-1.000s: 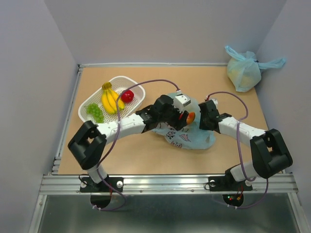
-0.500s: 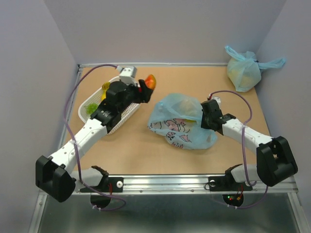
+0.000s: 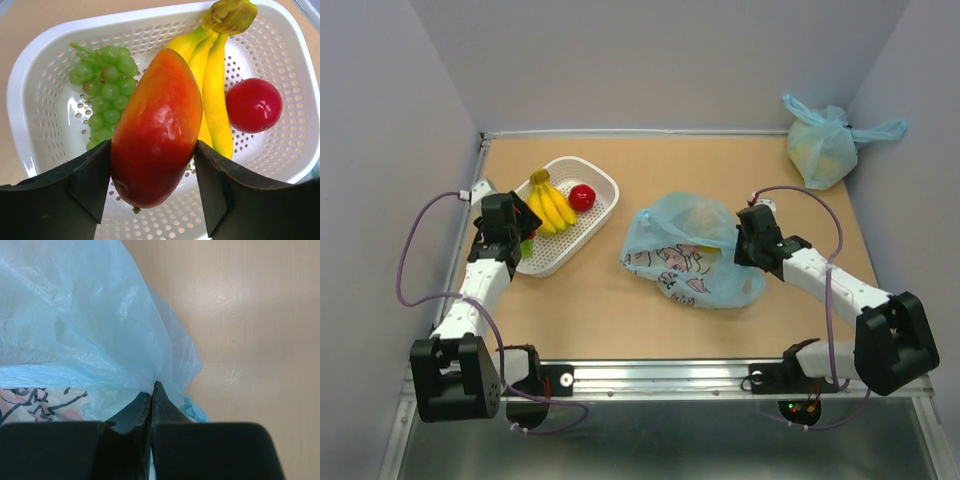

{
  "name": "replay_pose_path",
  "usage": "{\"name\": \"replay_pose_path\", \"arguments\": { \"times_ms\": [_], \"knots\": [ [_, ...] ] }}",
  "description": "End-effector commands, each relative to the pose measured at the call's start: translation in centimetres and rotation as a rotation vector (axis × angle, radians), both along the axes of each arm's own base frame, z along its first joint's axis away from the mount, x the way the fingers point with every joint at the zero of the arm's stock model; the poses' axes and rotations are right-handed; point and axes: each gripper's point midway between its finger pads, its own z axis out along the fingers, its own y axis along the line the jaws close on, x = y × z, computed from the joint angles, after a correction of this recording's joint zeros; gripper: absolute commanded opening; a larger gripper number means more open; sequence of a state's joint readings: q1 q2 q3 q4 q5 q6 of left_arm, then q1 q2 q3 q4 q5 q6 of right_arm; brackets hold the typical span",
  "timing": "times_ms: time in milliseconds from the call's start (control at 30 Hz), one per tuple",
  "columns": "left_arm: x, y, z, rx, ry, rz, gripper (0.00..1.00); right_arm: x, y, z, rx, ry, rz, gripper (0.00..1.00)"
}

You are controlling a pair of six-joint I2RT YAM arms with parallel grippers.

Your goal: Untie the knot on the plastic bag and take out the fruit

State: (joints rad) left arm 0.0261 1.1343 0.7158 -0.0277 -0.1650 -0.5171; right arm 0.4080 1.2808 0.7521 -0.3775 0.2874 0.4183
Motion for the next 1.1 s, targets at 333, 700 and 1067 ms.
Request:
{"name": "replay_pose_path", "arguments": {
  "times_ms": [333, 700, 1067],
  "knots": [
    [-0.1, -1.7, 3.6, -0.038, -0.093, -0.09, 0.93, 0.1, 0.7, 2.7, 0.027, -0.054, 0.048, 0.01],
    [-4.8, -25.8, 9.8, 0.03, -0.253, -0.847, 0.85, 0.3, 0.7, 3.4, 0.026, -0.073, 0.045, 0.01],
    [-9.7, -38.7, 5.8, 0.204, -0.194, -1.266, 0.83, 0.0, 1.0, 3.8, 0.038, -0.06, 0.067, 0.05]
  ]
}}
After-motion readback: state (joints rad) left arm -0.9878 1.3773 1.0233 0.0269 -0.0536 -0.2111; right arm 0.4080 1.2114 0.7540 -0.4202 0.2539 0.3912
